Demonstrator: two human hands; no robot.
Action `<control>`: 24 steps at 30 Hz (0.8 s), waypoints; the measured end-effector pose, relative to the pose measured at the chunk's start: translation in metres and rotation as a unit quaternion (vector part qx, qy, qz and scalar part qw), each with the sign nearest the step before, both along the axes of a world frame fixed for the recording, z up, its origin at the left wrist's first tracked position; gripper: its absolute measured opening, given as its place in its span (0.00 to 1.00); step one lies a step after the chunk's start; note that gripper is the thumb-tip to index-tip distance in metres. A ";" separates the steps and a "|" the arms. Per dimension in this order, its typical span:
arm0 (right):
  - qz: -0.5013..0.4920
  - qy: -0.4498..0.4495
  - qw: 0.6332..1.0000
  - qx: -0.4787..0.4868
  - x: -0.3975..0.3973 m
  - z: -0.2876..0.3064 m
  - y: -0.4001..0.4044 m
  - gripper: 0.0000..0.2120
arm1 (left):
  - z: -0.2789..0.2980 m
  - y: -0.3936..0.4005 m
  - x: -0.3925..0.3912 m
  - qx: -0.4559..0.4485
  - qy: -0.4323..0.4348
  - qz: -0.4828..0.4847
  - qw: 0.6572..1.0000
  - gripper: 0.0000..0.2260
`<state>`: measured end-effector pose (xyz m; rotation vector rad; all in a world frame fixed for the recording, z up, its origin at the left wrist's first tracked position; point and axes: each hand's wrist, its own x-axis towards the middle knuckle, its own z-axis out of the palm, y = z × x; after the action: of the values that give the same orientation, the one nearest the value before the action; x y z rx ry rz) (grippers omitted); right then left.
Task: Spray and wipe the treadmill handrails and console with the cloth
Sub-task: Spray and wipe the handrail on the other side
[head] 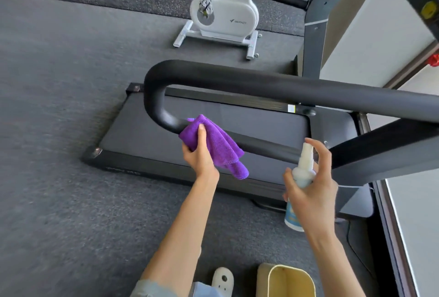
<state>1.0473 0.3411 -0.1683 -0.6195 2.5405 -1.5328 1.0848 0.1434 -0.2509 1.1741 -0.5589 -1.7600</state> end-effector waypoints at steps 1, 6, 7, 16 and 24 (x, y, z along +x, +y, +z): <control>0.006 0.000 1.000 -0.004 0.000 0.001 -0.006 0.30 | 0.002 -0.010 0.006 -0.007 -0.007 0.015 1.000 0.19; 0.024 -0.003 1.000 -0.011 0.007 0.005 -0.029 0.31 | 0.010 -0.057 0.045 -0.150 -0.071 0.017 0.986 0.31; 0.025 -0.003 1.000 -0.011 0.008 0.005 -0.032 0.31 | 0.011 -0.065 0.051 -0.185 -0.090 0.002 0.979 0.33; 0.019 -0.006 1.000 -0.014 0.020 0.001 -0.049 0.30 | 0.050 -0.112 0.088 -0.434 -0.281 -0.059 0.854 0.33; 0.011 -0.011 0.999 -0.035 0.032 0.007 -0.057 0.30 | 0.119 -0.141 0.093 -0.595 -0.309 -0.193 0.716 0.32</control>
<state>1.0788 0.2843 -0.1618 -0.6319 2.4662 -1.6175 1.1783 0.0026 -0.1318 0.6205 -2.0739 -0.8029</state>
